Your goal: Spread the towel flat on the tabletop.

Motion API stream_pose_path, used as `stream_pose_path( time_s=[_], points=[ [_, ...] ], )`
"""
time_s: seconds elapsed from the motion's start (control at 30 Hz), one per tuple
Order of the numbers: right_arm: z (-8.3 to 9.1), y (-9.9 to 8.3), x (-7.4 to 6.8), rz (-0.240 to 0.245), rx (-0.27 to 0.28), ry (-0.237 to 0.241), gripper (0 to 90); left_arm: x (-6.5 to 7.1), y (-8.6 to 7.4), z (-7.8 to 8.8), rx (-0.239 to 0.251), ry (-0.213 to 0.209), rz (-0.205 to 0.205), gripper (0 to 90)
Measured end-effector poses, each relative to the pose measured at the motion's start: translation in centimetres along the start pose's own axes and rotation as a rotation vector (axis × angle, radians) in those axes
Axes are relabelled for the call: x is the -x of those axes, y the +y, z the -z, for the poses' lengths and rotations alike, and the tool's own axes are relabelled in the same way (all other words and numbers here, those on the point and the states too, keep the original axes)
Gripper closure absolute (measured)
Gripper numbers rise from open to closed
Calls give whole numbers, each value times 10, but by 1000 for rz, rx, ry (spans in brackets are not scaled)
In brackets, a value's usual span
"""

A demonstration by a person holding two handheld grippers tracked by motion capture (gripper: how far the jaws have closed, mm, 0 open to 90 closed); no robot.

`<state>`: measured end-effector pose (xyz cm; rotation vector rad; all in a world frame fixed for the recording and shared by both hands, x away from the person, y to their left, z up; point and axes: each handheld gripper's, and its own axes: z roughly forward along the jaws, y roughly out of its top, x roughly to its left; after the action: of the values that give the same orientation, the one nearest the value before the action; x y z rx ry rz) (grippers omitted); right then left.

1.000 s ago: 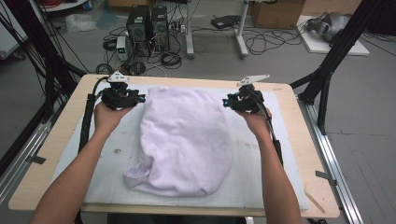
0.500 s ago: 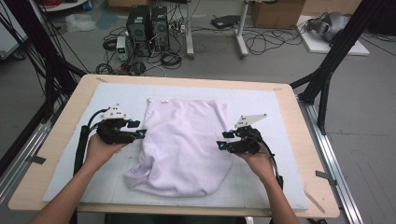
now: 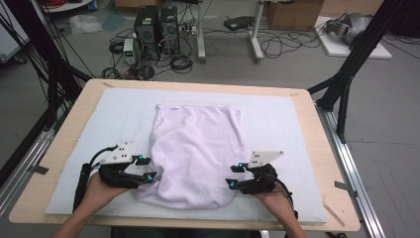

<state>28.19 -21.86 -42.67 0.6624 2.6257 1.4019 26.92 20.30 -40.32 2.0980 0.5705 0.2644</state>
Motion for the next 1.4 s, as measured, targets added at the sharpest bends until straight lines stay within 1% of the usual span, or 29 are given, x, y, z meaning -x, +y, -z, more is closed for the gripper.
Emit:
stream_pose_path(
  time_s=[0.1, 0.17, 0.2, 0.3, 0.37, 0.4, 0.43, 0.47, 0.5, 0.53, 0.57, 0.6, 0.67, 0.7, 0.77, 0.8, 0.87, 0.93, 0.97, 1.0, 1.03, 1.07, 1.1, 1.13, 1.17, 1.2, 1.23, 1.3, 1.4],
  points=[
    [-5, -4, -7, 21, -35, 19, 475, 7, -7, -5, -33, -18, -22, 453],
    [-8, -6, -10, 20, -51, 21, 475, 8, -11, -10, -57, -23, -19, 457],
    [-11, -8, -11, 23, -62, 21, 477, 7, -13, -13, -70, -19, -28, 472],
    [-17, -10, -11, 23, -87, 25, 506, 6, -17, -20, -101, -19, -38, 567],
    [-20, -12, -11, 22, -101, 25, 556, 4, -20, -25, -117, -20, -55, 670],
    [-22, -13, -10, 29, -107, 21, 578, 4, -22, -27, -122, -17, -48, 703],
    [-22, -13, -10, 40, -98, 14, 623, 3, -23, -28, -131, -16, -51, 754],
    [-22, -13, -10, 37, -103, 13, 672, 2, -23, -28, -133, -17, -55, 794],
    [-22, -12, -9, 36, -103, 16, 734, 2, -24, -28, -130, -18, -42, 817],
    [-21, -12, -7, 38, -102, 23, 785, 2, -24, -27, -133, -20, -41, 839],
    [-21, -12, -6, 35, -101, 28, 798, 1, -24, -26, -135, -19, -40, 860],
    [-21, -12, -5, 37, -100, 35, 813, 0, -23, -25, -124, -20, -24, 870],
    [-18, -11, -2, 21, -73, 51, 833, -2, -21, -22, -117, -19, -17, 874],
    [-15, -11, 1, 9, -59, 57, 835, -3, -18, -20, -109, -5, -16, 876],
    [-6, -5, 5, 9, -18, 44, 840, -8, -13, -16, -98, 7, -14, 878],
    [-3, -2, 6, 9, -5, 35, 840, -12, -8, -14, -82, 20, 2, 879],
    [3, 8, 11, 13, 17, 11, 841, -19, -1, -12, -67, 40, 11, 879],
    [8, 20, 20, 20, 26, -25, 841, -29, 10, -10, -33, 65, 35, 879],
    [9, 24, 23, 19, 27, -37, 841, -37, 17, -9, -16, 88, 42, 880],
    [10, 30, 31, 20, 26, -63, 841, -44, 22, -10, -6, 102, 58, 879],
    [11, 35, 37, 13, 31, -81, 841, -49, 26, -11, 1, 115, 68, 879],
    [11, 38, 43, 5, 34, -95, 841, -58, 31, -15, 18, 138, 95, 879],
    [10, 42, 54, -12, 36, -111, 841, -64, 33, -17, 22, 139, 113, 880],
    [8, 44, 61, -31, 34, -118, 841, -72, 36, -22, 24, 154, 138, 879],
    [6, 46, 71, -46, 33, -127, 841, -79, 38, -28, 21, 189, 152, 879],
    [2, 48, 82, -79, 17, -139, 841, -84, 38, -32, 21, 203, 162, 879],
    [-1, 48, 89, -93, 14, -151, 841, -91, 38, -38, 9, 220, 178, 879],
    [-11, 46, 105, -133, -12, -181, 840, -100, 35, -49, -18, 249, 189, 879],
    [-26, 39, 118, -178, -62, -192, 821, -107, 29, -58, -48, 247, 215, 870]
  ],
)
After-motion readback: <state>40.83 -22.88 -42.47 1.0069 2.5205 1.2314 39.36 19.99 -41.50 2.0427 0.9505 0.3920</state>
